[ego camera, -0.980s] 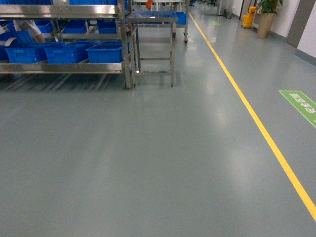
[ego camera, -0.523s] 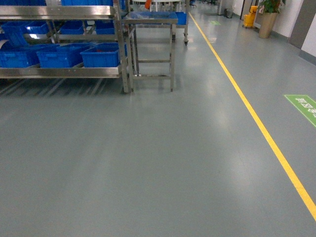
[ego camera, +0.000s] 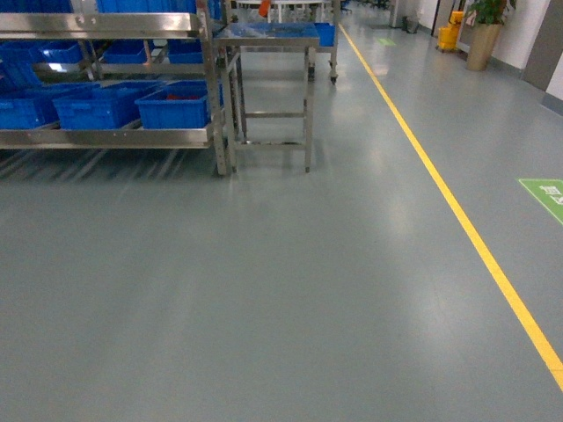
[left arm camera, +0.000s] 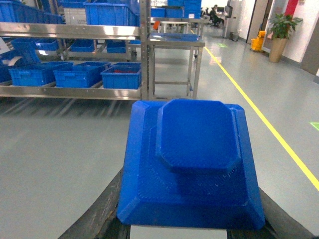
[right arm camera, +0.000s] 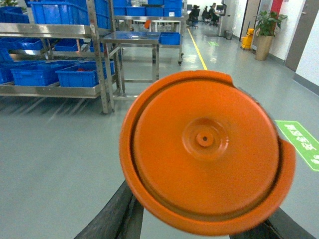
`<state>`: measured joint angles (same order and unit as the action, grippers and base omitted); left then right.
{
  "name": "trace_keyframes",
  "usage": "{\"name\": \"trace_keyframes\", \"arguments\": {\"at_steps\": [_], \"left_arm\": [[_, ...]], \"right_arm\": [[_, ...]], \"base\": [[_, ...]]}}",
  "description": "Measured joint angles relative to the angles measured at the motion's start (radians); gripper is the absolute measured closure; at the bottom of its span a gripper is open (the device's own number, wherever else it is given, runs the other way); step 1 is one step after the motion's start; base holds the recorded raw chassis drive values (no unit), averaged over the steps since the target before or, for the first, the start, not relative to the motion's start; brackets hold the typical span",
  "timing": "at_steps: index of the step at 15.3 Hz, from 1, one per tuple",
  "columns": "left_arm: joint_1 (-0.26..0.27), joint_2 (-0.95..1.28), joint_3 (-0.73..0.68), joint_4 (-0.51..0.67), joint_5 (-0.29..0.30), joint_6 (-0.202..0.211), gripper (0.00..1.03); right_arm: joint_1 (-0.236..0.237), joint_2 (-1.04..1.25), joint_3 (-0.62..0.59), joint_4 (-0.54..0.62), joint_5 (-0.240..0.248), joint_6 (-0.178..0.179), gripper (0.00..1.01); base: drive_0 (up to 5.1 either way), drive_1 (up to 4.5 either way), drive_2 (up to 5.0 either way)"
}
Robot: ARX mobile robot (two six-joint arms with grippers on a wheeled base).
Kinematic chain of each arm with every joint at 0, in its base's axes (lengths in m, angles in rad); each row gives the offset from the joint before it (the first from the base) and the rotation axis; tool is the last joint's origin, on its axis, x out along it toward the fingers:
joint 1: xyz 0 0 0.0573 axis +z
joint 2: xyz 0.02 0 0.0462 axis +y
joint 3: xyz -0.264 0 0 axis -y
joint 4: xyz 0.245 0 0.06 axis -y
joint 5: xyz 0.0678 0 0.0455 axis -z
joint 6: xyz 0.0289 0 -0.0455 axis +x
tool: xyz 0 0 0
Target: Sort blue parts and orange caps into right shelf containers
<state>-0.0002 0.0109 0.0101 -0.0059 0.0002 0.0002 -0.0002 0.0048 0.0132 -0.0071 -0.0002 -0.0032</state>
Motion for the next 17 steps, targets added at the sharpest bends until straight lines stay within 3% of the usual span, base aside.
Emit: {"name": "trace_keyframes", "arguments": {"at_steps": [17], "left_arm": [[0.000, 0.000, 0.000, 0.000, -0.001, 0.000, 0.60]], "right_arm": [[0.000, 0.000, 0.000, 0.003, 0.000, 0.000, 0.60]], "base": [[0.0, 4.22, -4.3]]}}
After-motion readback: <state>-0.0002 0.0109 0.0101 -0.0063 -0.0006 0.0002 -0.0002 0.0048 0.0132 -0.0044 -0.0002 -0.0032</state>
